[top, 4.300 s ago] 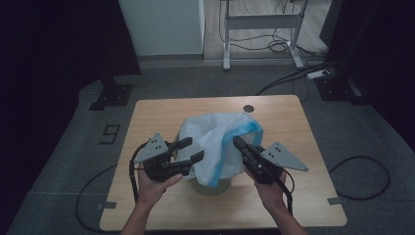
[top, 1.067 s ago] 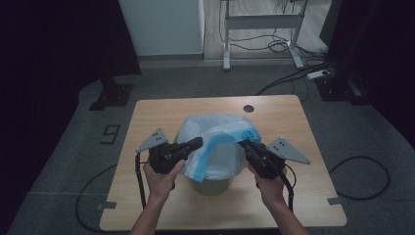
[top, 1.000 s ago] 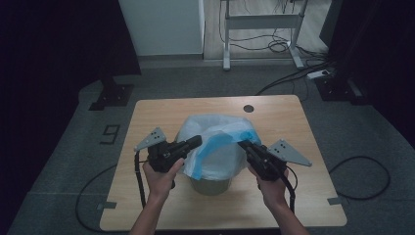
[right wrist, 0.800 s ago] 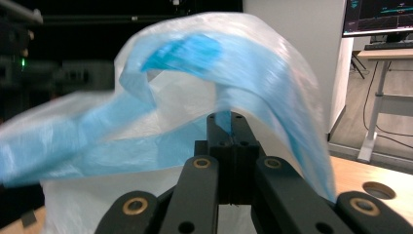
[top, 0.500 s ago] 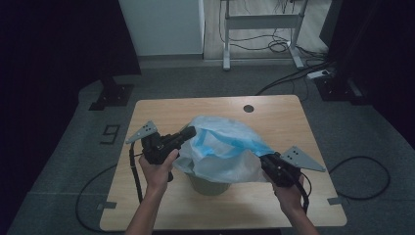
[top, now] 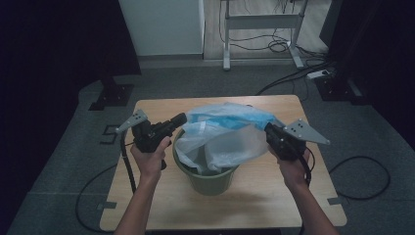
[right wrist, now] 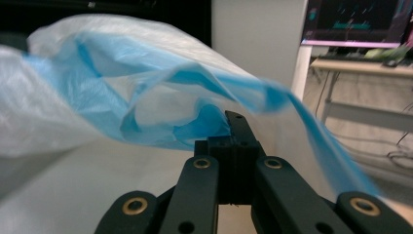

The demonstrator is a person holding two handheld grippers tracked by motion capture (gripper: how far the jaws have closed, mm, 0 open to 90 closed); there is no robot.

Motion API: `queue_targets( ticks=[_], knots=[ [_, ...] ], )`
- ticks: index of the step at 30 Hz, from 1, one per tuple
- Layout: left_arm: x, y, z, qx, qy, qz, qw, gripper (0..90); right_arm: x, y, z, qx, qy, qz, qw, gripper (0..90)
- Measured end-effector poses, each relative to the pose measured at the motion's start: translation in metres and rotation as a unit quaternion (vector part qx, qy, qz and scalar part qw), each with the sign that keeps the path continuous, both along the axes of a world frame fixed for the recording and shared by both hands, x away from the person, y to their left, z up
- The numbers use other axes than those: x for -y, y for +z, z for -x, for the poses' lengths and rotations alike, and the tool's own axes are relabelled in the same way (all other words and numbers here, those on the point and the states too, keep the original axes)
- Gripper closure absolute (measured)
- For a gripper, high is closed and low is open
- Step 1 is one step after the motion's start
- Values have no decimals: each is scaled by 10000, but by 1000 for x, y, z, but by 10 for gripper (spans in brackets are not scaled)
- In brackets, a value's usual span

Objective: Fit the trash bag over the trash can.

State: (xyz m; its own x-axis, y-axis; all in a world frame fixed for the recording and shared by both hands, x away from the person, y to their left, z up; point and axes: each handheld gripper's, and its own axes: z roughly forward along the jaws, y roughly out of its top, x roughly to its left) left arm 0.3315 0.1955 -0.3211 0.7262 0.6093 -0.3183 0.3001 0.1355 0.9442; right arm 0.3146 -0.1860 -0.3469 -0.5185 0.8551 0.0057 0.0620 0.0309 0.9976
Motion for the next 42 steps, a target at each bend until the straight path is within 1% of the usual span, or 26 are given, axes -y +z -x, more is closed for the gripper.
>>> queue_targets(
  ticks=[1,2,4,6,8,11,14,18,21,24,27,30,35,37,38,42],
  knots=[
    [-2,1,1,27,9,5,10000,898,0,9,-3,140,-67,-29,9999,892],
    [-6,1,3,51,15,32,10000,898,0,11,-3,183,-66,-52,9998,892],
    [-9,-3,6,46,26,37,10000,898,1,13,-1,206,-32,-97,9997,892],
    [-12,-9,10,-6,-13,55,10000,898,2,10,2,180,30,-112,9998,892],
    [-15,-14,15,-44,-49,14,10000,898,3,5,8,69,152,-153,9997,892],
    [-20,-23,24,-110,-120,-43,9999,898,6,-5,19,-100,407,-180,9990,892],
    [-25,-33,33,-197,-158,-82,9996,898,8,-15,32,-336,672,-328,9966,892],
    [-33,-44,42,-296,-154,-54,9994,898,6,-27,49,-473,920,-320,9941,892],
    [-41,-49,47,-347,-120,-6,9993,897,4,-36,57,-529,999,-246,9933,892],
    [-48,-53,51,-375,-110,-6,9992,897,5,-46,61,-636,1033,-297,9922,892],
    [-53,-57,55,-392,-123,7,9992,897,4,-58,69,-730,1144,-308,9903,892],
    [-57,-62,59,-450,-140,28,9989,898,3,-68,79,-807,1271,-331,9880,892],
    [-63,-72,67,-569,-187,33,9982,897,4,-78,91,-887,1408,-359,9854,892],
    [-66,-78,71,-617,-194,63,9979,897,5,-82,94,-944,1456,-338,9843,892],
    [-67,-81,73,-662,-199,116,9975,897,4,-85,95,-974,1471,-306,9838,892],
    [-71,-93,77,-798,-208,172,9964,897,3,-98,95,-1162,1533,-224,9811,892]
  ],
)
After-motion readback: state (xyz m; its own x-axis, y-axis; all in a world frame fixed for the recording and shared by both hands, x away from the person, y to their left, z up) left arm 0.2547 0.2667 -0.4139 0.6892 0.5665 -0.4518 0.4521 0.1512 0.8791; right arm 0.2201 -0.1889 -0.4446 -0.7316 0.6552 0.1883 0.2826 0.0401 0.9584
